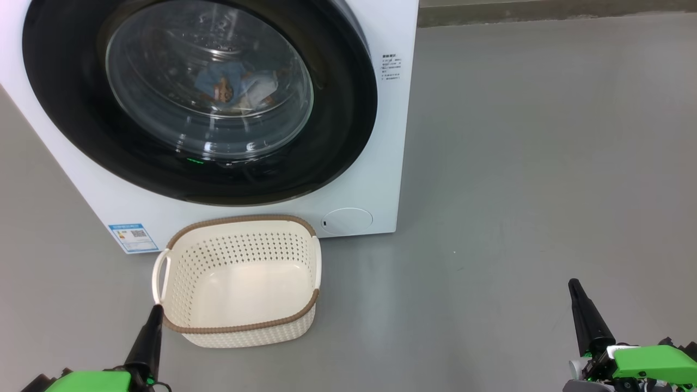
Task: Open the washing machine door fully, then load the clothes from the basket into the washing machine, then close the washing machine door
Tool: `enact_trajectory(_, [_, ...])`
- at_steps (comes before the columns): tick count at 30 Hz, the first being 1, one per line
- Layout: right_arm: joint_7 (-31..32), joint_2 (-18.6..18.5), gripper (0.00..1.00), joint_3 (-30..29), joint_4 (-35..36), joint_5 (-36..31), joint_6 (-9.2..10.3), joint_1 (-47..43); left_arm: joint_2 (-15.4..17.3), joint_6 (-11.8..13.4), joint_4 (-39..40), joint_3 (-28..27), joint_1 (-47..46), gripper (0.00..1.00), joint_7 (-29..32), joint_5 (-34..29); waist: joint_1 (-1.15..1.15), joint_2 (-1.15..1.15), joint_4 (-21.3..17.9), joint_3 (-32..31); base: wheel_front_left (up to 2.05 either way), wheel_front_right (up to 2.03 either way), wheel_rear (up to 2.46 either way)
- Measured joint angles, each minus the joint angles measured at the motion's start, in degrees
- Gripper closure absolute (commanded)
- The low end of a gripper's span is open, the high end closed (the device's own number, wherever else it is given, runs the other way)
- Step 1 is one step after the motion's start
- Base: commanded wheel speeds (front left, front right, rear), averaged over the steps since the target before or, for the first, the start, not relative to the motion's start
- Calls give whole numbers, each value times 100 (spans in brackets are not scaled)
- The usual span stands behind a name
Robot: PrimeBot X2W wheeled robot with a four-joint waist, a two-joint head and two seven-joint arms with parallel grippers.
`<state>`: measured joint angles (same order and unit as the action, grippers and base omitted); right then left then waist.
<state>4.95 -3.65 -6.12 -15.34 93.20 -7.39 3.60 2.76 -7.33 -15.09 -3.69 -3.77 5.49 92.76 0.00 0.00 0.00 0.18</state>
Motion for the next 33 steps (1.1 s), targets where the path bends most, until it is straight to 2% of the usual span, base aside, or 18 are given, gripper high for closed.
enact_trajectory(33, [51, 23, 100, -43, -3, -10, 0, 0, -15, 0, 0, -37, -1, 100, 14, 0, 0, 0, 0, 0, 0, 0, 0])
